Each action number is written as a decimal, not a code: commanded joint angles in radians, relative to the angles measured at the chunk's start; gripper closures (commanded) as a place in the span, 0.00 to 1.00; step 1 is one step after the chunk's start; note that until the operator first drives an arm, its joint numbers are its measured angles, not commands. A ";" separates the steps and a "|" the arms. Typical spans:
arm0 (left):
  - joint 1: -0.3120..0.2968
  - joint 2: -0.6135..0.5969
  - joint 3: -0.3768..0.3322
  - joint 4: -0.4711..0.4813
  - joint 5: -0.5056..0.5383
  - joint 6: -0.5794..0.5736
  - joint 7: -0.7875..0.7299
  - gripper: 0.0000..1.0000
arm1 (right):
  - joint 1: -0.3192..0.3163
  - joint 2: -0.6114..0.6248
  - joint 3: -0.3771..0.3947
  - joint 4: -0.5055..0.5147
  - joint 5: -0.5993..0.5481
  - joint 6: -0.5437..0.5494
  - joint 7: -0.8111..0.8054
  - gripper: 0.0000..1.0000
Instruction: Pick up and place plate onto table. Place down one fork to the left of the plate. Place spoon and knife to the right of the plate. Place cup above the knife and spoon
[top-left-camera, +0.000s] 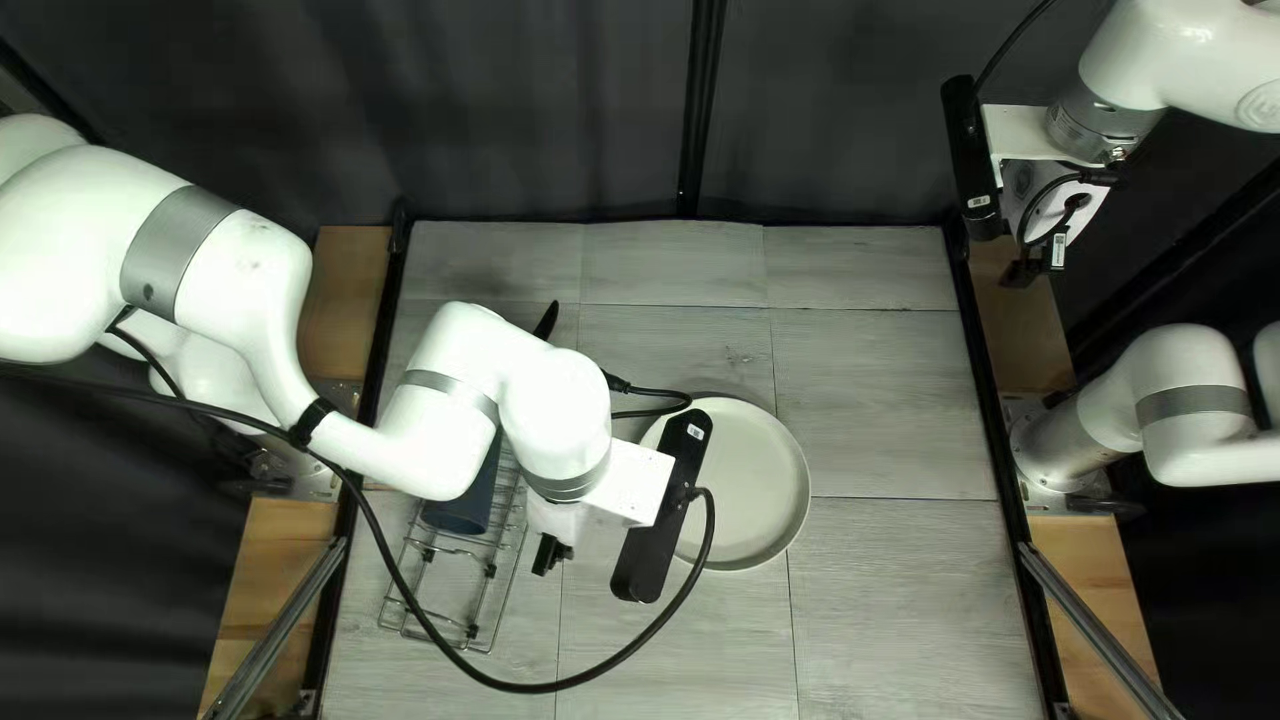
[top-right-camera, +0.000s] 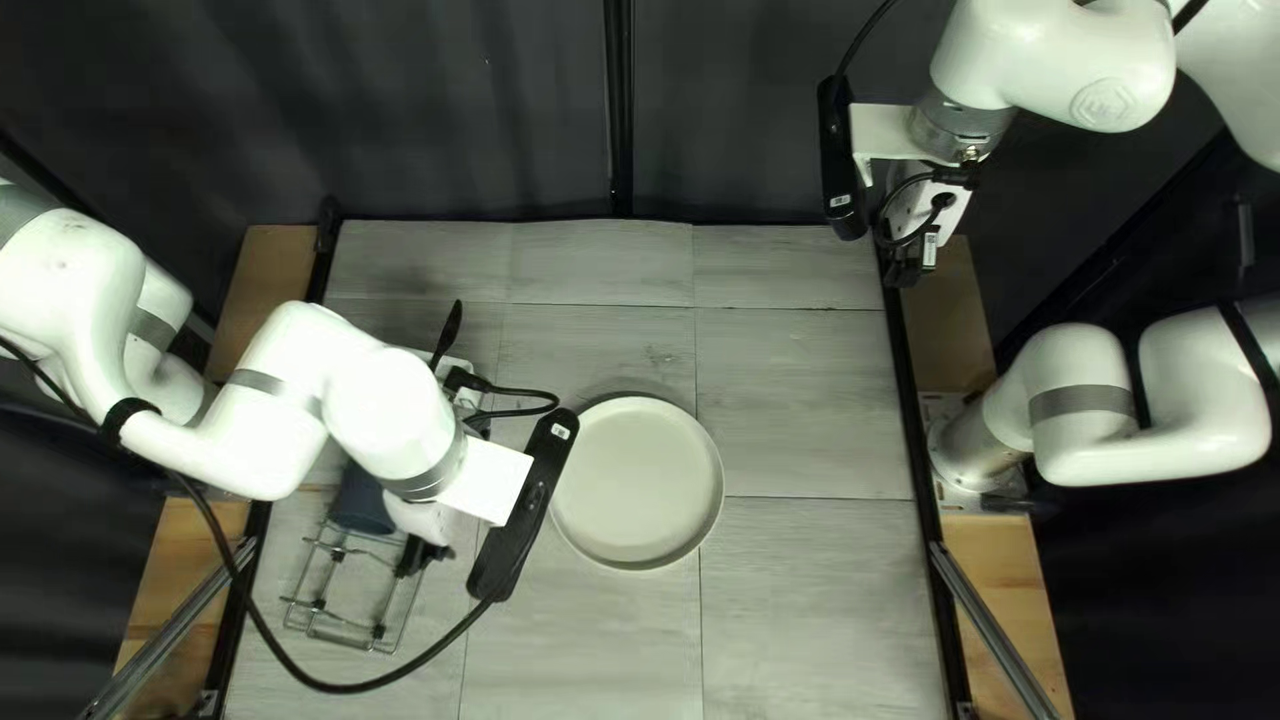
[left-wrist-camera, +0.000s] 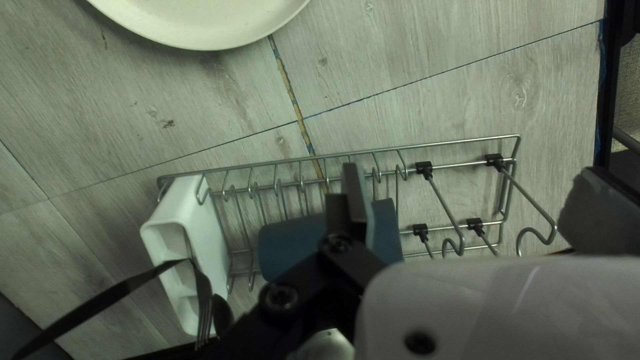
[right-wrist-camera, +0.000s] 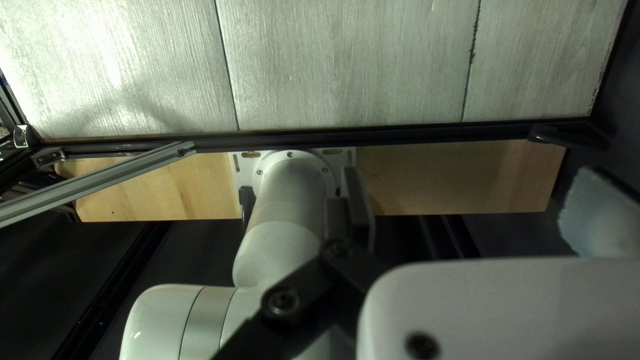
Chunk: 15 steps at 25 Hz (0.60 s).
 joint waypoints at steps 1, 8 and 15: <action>0.026 -0.097 0.003 -0.053 0.083 0.096 -0.044 0.00 | 0.000 0.000 0.000 0.000 0.000 0.000 0.000 0.00; 0.096 -0.306 0.056 -0.265 0.198 0.150 -0.034 0.00 | 0.000 0.000 0.000 0.000 0.000 0.000 0.000 0.00; 0.164 -0.348 0.111 -0.414 0.283 0.059 -0.034 0.00 | 0.000 0.000 0.000 0.000 0.000 0.000 0.000 0.00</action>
